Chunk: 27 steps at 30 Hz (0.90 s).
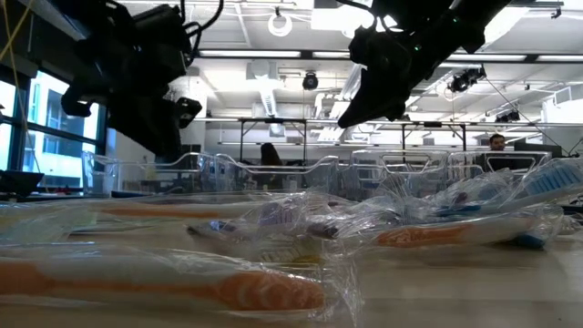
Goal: Pick & Place Toothbrushes
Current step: Put the green toothbrush into the middle left transparent bin
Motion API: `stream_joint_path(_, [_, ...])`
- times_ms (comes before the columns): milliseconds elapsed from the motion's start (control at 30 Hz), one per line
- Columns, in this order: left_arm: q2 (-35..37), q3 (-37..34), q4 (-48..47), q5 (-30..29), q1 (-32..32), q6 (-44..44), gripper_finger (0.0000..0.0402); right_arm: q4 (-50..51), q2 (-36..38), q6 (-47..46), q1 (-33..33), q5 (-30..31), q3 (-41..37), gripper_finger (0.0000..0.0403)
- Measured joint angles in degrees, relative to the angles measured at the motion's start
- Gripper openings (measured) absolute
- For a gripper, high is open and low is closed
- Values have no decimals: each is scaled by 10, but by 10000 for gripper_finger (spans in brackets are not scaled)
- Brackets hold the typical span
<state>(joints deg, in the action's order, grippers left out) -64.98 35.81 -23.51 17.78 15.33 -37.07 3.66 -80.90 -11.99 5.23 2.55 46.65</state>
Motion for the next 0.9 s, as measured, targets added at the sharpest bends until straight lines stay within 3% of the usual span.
stream_joint_path(567, [-98,0,1,-16,0,-28,120,0,0,0,0,0,0,4])
stream_joint_path(900, [-133,0,23,27,0,-15,203,0,0,0,0,0,0,4])
